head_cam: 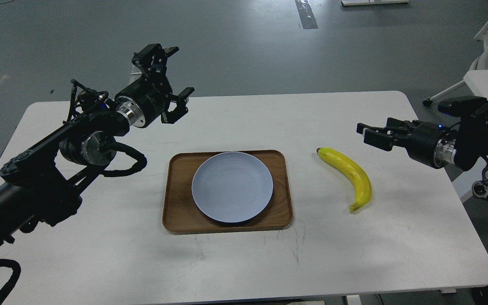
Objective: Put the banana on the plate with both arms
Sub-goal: 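Lower the right gripper onto the yellow banana and grasp it, then lift the banana and carry it over the plate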
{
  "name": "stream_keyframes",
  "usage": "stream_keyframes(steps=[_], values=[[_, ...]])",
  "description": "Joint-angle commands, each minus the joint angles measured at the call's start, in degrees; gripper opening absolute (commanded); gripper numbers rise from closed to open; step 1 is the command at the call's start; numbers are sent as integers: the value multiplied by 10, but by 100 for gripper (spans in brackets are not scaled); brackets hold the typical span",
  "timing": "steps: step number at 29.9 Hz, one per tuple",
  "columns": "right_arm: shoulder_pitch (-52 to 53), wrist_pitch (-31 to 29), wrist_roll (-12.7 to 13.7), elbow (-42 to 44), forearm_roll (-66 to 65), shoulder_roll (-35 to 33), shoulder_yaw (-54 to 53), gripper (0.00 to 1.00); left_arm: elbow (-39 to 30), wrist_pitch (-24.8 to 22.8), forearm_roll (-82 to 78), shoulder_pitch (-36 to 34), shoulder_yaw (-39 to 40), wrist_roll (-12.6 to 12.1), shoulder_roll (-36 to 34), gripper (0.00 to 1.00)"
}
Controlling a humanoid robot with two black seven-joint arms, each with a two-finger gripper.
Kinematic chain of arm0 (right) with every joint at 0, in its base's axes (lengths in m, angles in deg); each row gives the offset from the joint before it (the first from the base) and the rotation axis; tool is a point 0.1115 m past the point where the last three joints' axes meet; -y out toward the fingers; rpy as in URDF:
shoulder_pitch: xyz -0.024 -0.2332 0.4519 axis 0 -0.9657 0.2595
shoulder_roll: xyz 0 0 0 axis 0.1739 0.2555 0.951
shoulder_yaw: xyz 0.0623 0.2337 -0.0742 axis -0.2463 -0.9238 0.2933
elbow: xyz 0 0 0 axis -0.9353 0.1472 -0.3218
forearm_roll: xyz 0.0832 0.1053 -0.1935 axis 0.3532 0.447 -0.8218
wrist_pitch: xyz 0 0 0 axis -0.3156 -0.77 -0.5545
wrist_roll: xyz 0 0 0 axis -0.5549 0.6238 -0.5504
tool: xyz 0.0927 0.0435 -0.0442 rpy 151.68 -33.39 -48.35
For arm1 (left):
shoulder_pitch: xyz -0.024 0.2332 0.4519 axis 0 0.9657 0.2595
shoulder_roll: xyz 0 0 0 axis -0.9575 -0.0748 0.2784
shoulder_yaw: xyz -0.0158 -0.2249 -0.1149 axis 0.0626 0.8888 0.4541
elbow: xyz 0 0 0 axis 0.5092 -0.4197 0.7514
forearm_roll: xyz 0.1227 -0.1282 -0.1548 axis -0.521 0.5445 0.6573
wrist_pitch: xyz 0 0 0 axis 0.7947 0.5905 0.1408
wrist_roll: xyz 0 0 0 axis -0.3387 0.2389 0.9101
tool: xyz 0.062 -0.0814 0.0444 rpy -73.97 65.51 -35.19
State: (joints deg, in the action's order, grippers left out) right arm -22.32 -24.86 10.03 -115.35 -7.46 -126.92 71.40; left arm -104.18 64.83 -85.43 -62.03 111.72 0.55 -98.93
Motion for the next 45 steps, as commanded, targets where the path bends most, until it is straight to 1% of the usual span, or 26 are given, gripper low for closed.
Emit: stream_keyframes(steps=[1, 3, 10, 14, 16, 19, 20, 21, 23, 24, 27, 29, 31, 34, 40, 43, 45], values=[[-20, 0, 0, 30, -4, 9, 22, 96, 0, 0, -16, 4, 0, 11, -1, 98], [-47, 1, -2, 63, -4, 31, 22, 96, -1, 0, -18, 4, 0, 13, -2, 98], [-67, 0, -2, 100, -5, 81, 26, 86, -2, 0, -18, 4, 0, 13, -7, 98], [-67, 1, -2, 112, -5, 97, 27, 86, -2, 0, -18, 4, 0, 14, -15, 98], [-68, 1, -2, 117, -5, 103, 28, 85, -2, 0, -19, 4, -2, 22, -18, 98], [-72, 1, -2, 119, -5, 112, 29, 78, -2, 0, -21, 4, -3, 35, -19, 98], [-73, 1, -2, 119, -6, 115, 29, 77, -2, 0, -23, 4, -3, 37, -20, 98], [-73, 1, -2, 119, -6, 120, 29, 72, -2, 0, -28, 4, -3, 39, -21, 98], [-74, 0, -2, 120, -7, 126, 29, 66, -4, 0, -32, 5, -4, 39, -21, 98], [-74, 0, -2, 120, -7, 126, 29, 66, -4, 0, -32, 5, -4, 39, -21, 98], [-71, 0, -2, 123, -8, 133, 42, 61, -4, 0, -32, 5, -4, 39, -22, 98], [-70, 1, -2, 123, -8, 134, 48, 56, -4, 0, -32, 5, -3, 39, -22, 98], [-69, 0, -2, 123, -9, 134, 49, 48, -4, 0, -32, 5, -3, 40, -23, 98], [-68, 1, -2, 123, -20, 134, 49, 39, -4, 0, -35, 5, -4, 40, -25, 98], [-50, 17, -2, 118, -24, 136, 42, 27, -4, 0, -40, 5, -6, 41, -27, 98], [-27, 30, -2, 118, -23, 137, 42, 24, -4, 0, -46, 5, -6, 45, -30, 98], [-10, 35, -2, 118, -21, 136, 41, 24, -4, 1, -46, 5, -6, 51, -30, 98]])
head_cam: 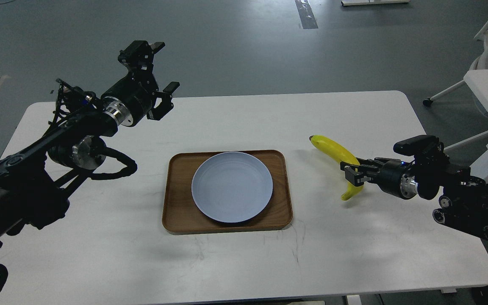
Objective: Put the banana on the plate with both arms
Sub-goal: 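Lift the banana and carry it over the plate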
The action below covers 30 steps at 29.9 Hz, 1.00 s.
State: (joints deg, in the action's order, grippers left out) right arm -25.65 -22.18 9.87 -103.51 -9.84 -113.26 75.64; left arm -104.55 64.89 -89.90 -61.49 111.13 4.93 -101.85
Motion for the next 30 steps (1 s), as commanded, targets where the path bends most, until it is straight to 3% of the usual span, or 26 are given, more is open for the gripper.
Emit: stream_keyframes(steps=[1, 7, 9, 16, 20, 26, 30], values=[[31, 9, 0, 0, 6, 0, -2, 24, 0, 1, -2, 0, 0, 8, -1, 98], [95, 5, -17, -8, 24, 26, -3, 24, 0, 1, -3, 0, 0, 12, 0, 98], [107, 2, -30, -8, 50, 51, -1, 24, 0, 1, -2, 0, 0, 12, 0, 98], [164, -15, -33, 2, 96, 168, 72, 24, -14, 1, -2, -1, 2, 12, -26, 98], [163, -15, -59, 28, 98, 215, 110, 24, -16, 1, -2, -1, 3, 12, -35, 98], [149, -15, -63, 46, 101, 247, 131, 24, -17, 1, -2, -1, 5, 12, -38, 98], [123, -15, -68, 57, 113, 263, 131, 30, -17, -1, -2, -1, 4, 11, -50, 98]])
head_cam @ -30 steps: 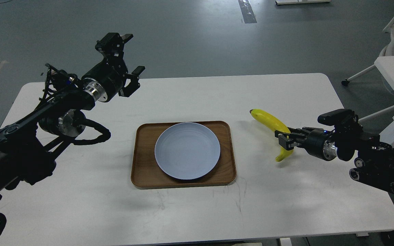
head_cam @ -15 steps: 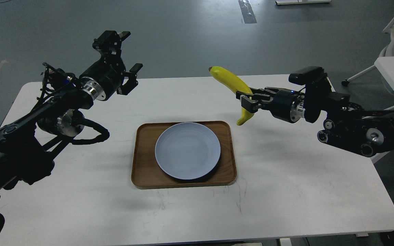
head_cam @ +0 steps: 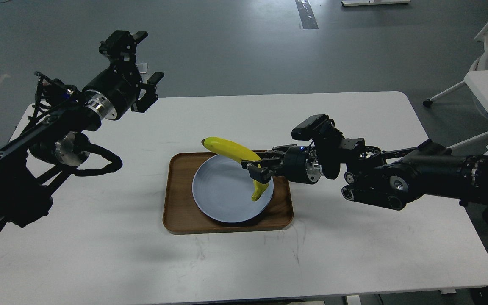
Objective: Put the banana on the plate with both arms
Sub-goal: 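Lift the banana and carry it over the plate, then lower the banana onto the plate, open and raise the right gripper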
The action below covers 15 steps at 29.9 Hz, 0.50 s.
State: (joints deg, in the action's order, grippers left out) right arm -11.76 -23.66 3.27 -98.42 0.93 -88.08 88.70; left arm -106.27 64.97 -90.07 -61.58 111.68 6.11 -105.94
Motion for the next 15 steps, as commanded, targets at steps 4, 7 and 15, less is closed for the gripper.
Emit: stream_keyframes(steps=[4, 7, 15], values=[[-21, 3, -2, 8, 7, 28, -3, 69, 0, -3, 0, -1, -4, -4, -12, 98], [-22, 6, -1, 10, 8, 29, -12, 98, 0, -5, 1, -1, -7, -5, -12, 98], [-5, 4, 0, 16, 34, 19, -12, 100, 1, -5, 1, 0, -6, -3, -9, 98]])
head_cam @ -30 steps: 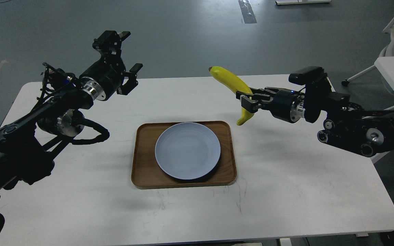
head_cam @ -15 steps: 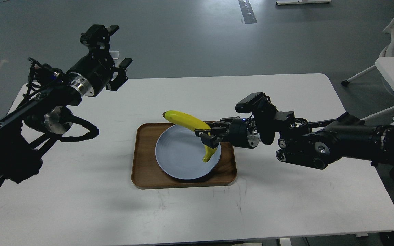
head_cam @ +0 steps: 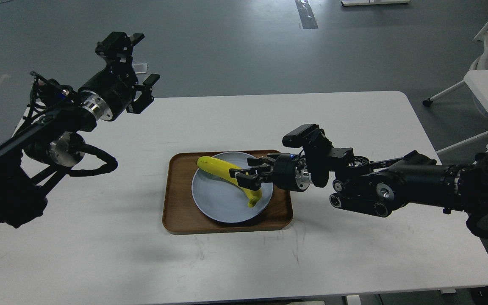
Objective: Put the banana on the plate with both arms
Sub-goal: 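Lower the banana onto the plate, open and raise the right gripper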
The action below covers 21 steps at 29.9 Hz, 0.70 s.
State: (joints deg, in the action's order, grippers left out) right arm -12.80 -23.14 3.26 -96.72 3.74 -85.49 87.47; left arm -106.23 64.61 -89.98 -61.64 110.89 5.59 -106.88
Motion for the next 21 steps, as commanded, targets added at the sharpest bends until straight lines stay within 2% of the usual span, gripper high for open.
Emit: stream_keyframes(steps=[1, 5, 8, 11, 16, 18, 21], values=[[9, -1, 0, -3, 5, -17, -1, 100, 0, -2, 0, 1, 2, 3, 1, 98], [15, -3, 2, -9, 38, -42, -56, 100, 0, -2, 0, 1, 7, 4, 6, 98], [11, -6, 5, -22, 123, -62, -124, 100, 0, -3, 7, 1, 9, 4, 8, 98], [10, -14, 9, -52, 274, -94, -197, 100, 1, -2, 10, 4, 10, 5, 19, 98], [2, -47, 35, -74, 480, -132, -312, 100, 5, -2, 11, 24, 36, 4, 42, 98], [-13, -54, 54, -73, 570, -141, -356, 100, 7, -2, 11, 36, 53, 4, 54, 98], [-23, -62, 83, -72, 635, -150, -388, 100, 8, -2, 11, 51, 65, 4, 63, 98]])
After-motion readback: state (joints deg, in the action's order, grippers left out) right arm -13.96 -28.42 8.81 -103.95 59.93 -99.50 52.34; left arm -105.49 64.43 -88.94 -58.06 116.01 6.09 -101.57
